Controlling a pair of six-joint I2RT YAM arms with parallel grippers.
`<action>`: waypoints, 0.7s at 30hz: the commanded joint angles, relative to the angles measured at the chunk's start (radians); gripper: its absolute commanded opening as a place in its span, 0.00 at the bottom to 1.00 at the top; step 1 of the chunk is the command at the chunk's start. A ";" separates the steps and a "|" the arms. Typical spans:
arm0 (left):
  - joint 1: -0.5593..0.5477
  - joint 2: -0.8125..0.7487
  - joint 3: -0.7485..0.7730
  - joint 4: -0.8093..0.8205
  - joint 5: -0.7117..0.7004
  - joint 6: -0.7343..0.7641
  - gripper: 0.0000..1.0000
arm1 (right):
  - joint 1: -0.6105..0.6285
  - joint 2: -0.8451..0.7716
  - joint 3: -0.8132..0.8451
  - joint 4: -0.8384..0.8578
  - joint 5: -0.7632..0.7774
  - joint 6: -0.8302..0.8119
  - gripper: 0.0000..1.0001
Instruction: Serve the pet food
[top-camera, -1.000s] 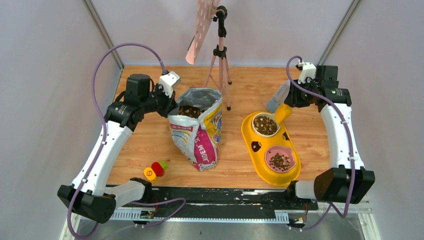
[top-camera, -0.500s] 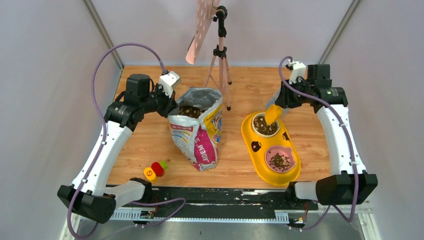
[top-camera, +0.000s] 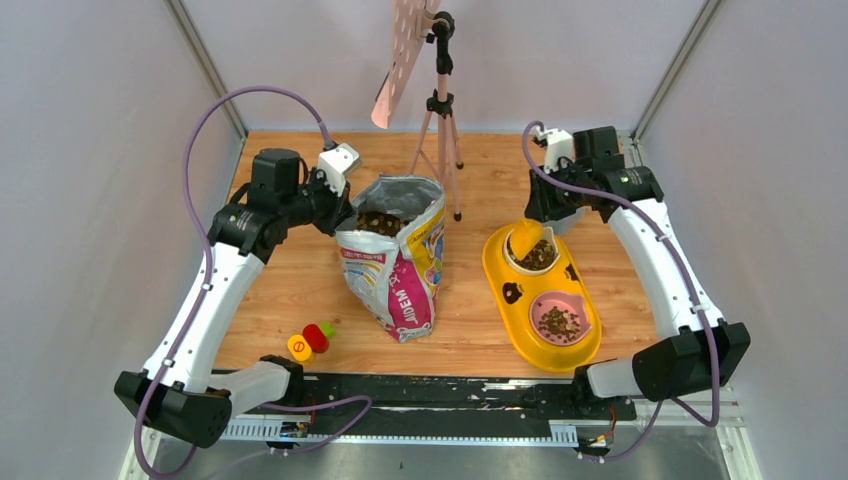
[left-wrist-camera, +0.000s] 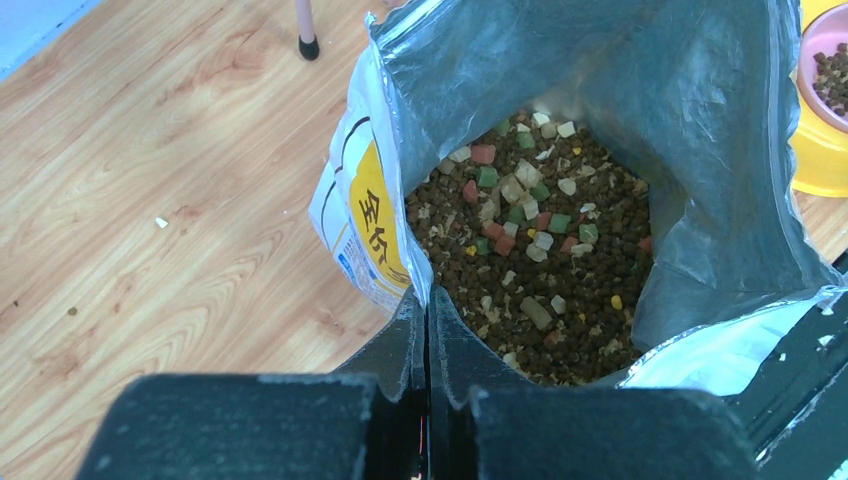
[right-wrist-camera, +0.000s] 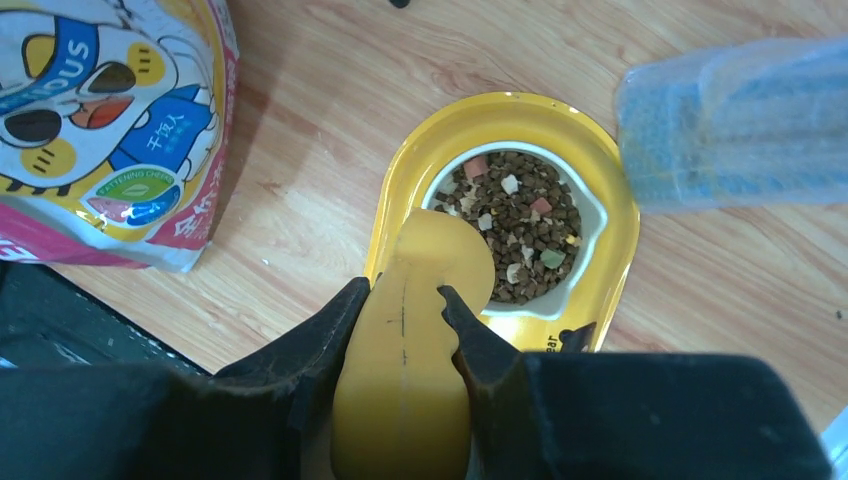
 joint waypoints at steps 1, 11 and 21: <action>0.001 -0.075 0.046 0.132 0.029 0.025 0.00 | 0.109 0.005 0.002 0.058 0.131 -0.037 0.00; 0.001 -0.097 0.026 0.146 0.018 0.024 0.00 | 0.087 0.049 0.067 0.078 0.219 -0.117 0.00; 0.001 -0.089 0.035 0.135 0.018 0.035 0.00 | 0.058 0.115 0.152 0.004 0.069 -0.047 0.00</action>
